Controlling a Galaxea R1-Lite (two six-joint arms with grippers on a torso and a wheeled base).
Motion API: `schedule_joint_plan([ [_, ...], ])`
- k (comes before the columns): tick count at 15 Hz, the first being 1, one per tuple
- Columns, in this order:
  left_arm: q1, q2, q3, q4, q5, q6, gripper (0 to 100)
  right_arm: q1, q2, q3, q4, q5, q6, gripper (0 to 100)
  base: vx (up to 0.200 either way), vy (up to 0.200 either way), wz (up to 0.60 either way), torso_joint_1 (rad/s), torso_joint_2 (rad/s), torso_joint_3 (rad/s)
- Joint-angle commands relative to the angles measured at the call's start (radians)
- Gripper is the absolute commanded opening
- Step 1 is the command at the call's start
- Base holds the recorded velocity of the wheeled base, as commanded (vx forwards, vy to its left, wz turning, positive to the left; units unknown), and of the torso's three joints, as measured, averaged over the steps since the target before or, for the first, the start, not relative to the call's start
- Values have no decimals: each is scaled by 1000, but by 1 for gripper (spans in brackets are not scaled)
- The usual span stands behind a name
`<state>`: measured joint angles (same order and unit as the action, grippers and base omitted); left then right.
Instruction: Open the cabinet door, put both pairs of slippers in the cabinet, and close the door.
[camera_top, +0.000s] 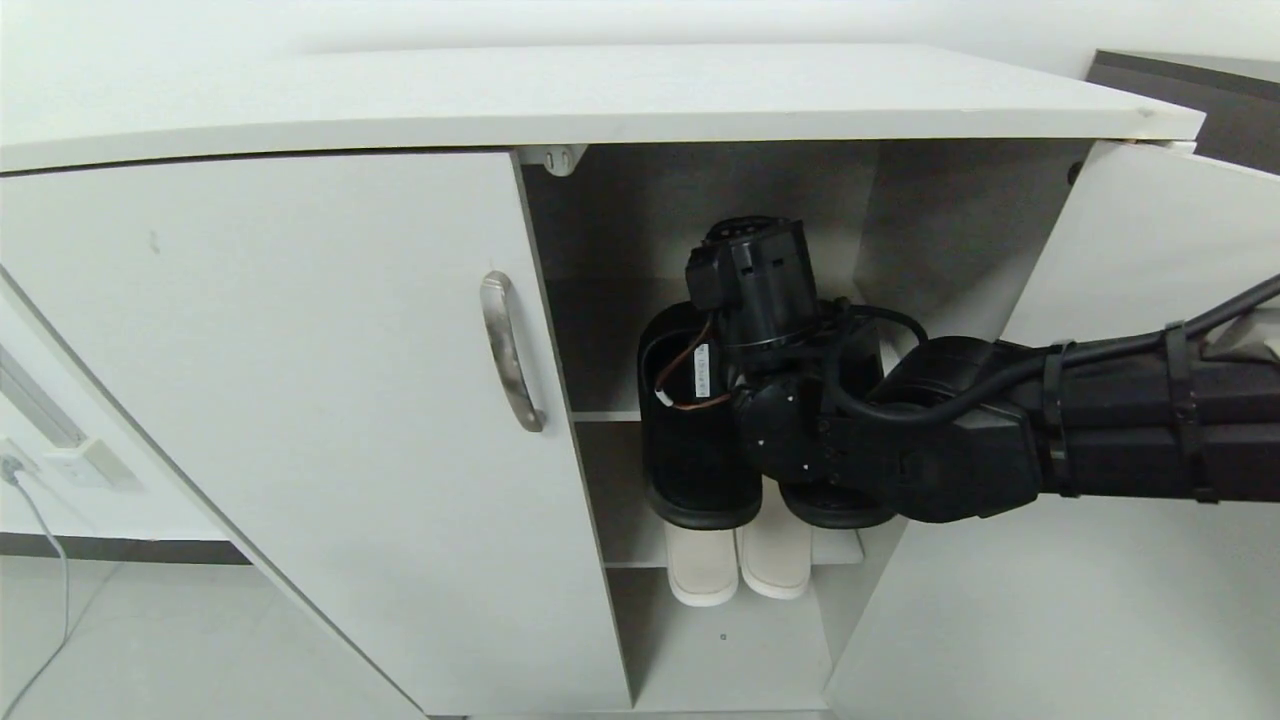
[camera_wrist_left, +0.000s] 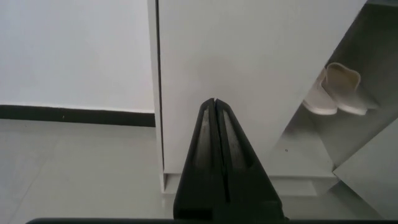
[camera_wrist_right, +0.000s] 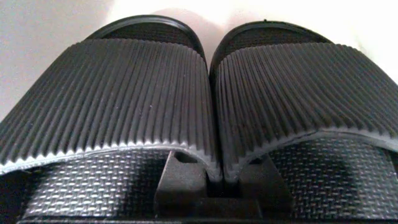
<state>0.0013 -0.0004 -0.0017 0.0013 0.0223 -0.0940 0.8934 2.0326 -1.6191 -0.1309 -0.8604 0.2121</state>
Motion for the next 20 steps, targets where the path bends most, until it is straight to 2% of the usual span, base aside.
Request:
schedule_joint_plan([
  [1,0,0,0,0,1,-1,0,-4,-5,-2,-3,4,-5,0,0,0,0,0,0,0],
  [5,0,0,0,0,1,-1,0,-36,11,-30,0,58,-11,0,0,0,0,0,0,0],
  [10,0,2,0,0,1,-1,0,-71,61,-128,13,86,-42,0,0,0,0,0,0,0],
  [11,0,0,0,0,1,-1,0,-79,89,-200,53,86,-48,0,0,0,0,0,0,0],
  [15,0,0,0,0,1,-1,0,-96,147,-340,137,86,-46,0,0,0,0,0,0,0],
  [20,0,2,0,0,1,-3,0,-99,164,-335,137,86,-42,0,0,0,0,0,0,0],
])
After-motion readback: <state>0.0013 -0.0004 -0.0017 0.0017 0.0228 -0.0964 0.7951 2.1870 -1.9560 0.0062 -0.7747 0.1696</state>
